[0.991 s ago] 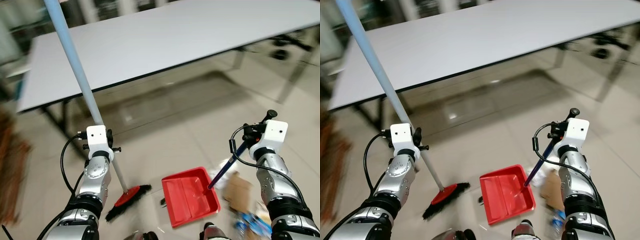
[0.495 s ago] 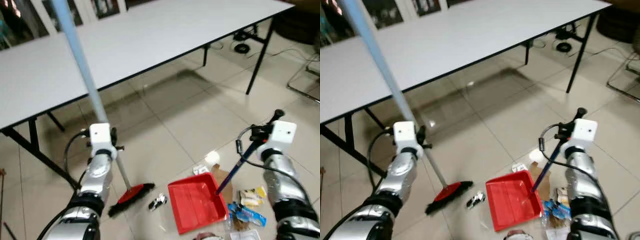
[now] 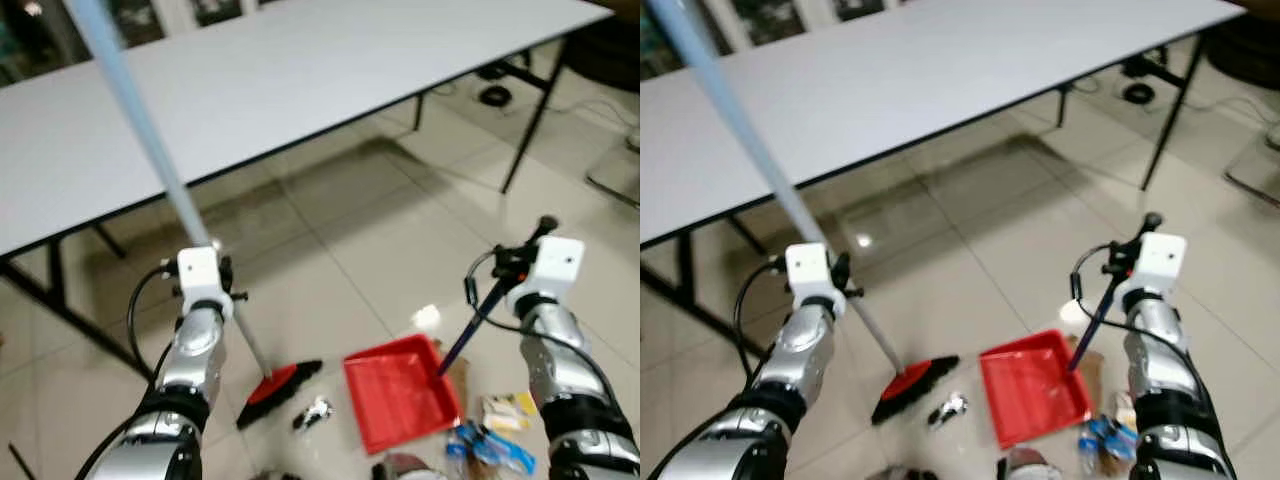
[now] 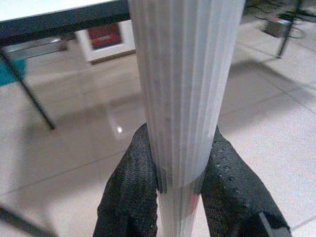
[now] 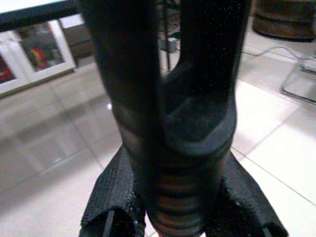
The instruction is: Sweep floor
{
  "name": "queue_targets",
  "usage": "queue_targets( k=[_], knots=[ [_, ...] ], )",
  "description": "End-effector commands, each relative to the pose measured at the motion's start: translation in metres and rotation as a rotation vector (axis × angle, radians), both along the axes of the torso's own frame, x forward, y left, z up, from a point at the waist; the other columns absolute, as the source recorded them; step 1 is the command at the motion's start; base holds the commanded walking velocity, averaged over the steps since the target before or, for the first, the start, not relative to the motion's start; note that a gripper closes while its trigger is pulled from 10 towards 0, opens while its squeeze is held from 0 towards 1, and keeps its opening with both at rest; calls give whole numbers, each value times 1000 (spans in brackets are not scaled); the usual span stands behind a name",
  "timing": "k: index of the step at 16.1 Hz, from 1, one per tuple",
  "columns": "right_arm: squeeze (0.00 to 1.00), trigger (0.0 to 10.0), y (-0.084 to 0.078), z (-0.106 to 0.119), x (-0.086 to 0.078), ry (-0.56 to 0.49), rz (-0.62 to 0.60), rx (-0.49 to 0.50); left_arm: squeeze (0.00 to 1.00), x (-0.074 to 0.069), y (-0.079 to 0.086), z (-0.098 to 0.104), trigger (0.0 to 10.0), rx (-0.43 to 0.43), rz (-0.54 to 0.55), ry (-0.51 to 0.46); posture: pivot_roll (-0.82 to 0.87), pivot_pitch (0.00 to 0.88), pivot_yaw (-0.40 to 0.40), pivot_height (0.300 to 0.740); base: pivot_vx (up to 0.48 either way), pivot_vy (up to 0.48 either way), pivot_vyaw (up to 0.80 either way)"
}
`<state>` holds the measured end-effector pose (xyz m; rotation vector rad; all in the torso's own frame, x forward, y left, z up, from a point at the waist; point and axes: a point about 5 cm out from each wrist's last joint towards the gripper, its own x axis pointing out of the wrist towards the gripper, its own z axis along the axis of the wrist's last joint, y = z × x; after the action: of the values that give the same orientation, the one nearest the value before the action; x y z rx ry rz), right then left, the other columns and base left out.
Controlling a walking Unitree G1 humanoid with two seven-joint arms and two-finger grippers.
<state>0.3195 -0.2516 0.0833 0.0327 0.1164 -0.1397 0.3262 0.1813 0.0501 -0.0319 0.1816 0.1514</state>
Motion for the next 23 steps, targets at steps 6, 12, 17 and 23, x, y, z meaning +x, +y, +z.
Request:
queue_targets(
  k=[6,12,17,23],
  knots=[
    [0,10000,6,7,5,-40,11,32,0,-6,18,-2,10000,133,84,7,-277,72,126,740,0,0,0],
    [0,10000,7,9,6,-49,14,31,0,-5,23,0,10000,178,132,13,-279,66,126,740,0,0,0],
    [0,10000,7,11,8,-54,16,25,0,-6,28,0,10000,195,188,6,-275,65,128,740,0,0,0],
    [0,10000,11,10,8,-52,17,23,0,-14,39,-1,10000,82,278,-59,-269,69,129,740,0,0,0]
  ],
)
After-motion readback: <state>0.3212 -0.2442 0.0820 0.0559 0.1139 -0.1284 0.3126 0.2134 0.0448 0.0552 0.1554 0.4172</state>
